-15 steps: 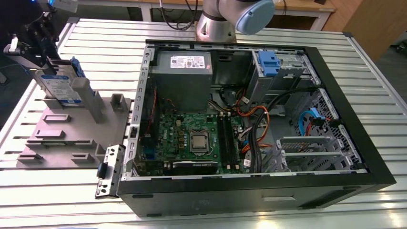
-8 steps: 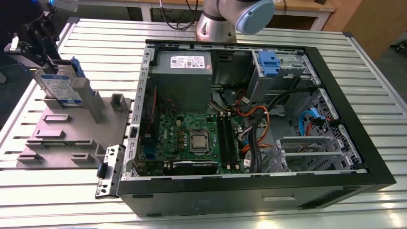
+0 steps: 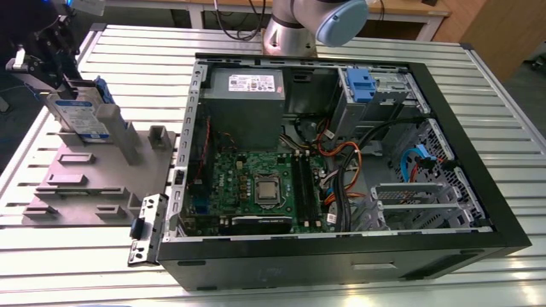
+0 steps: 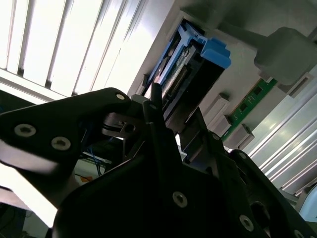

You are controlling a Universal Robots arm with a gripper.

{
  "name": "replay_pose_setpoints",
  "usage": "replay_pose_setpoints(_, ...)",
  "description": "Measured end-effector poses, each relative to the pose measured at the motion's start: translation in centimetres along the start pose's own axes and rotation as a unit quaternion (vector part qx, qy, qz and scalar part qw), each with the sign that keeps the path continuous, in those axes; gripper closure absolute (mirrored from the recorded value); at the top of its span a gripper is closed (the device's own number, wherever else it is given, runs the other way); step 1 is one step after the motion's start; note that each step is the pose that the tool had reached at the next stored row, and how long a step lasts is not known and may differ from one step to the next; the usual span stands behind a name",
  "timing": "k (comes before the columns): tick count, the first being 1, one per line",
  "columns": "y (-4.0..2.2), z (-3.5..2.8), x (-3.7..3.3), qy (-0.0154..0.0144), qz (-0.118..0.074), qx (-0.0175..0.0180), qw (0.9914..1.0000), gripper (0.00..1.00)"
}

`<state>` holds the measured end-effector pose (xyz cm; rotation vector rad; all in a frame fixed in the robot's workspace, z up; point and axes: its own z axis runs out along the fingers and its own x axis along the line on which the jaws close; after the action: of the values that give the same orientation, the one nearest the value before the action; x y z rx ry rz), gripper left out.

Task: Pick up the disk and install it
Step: 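Pick up the disk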

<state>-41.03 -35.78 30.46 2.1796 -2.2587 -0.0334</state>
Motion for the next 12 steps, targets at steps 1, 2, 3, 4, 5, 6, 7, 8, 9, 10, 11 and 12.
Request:
replay_pose_setpoints(1,0.00,0.00,0.00,0.0000,0.000,0.0000,1.00000,0.60)
replay_pose_setpoints(2,0.00,0.00,-0.01,0.0001,0.000,0.0000,1.00000,0.65)
replay_pose_setpoints(3,0.00,0.00,-0.01,0.0001,0.000,0.0000,1.00000,0.65)
replay_pose_setpoints(4,0.00,0.00,-0.02,0.0000,0.000,0.0000,1.00000,0.65)
replay_pose_setpoints(5,0.00,0.00,-0.02,0.0000,0.000,0.0000,1.00000,0.65)
replay_pose_setpoints(6,0.00,0.00,-0.03,0.0000,0.000,0.0000,1.00000,0.65)
replay_pose_setpoints(7,0.00,0.00,-0.03,0.0000,0.000,0.0000,1.00000,0.65)
replay_pose_setpoints(8,0.00,0.00,-0.07,0.0000,0.000,0.0000,1.00000,0.65)
replay_pose_setpoints(9,0.00,0.00,-0.11,0.0000,0.000,0.0000,1.00000,0.65)
replay_pose_setpoints(10,0.00,0.00,-0.11,0.0000,0.000,0.0000,1.00000,0.65)
replay_pose_setpoints(11,0.00,0.00,-0.12,0.0000,0.000,0.0000,1.00000,0.65)
replay_pose_setpoints(12,0.01,0.00,-0.12,0.0000,0.000,0.0000,1.00000,0.65)
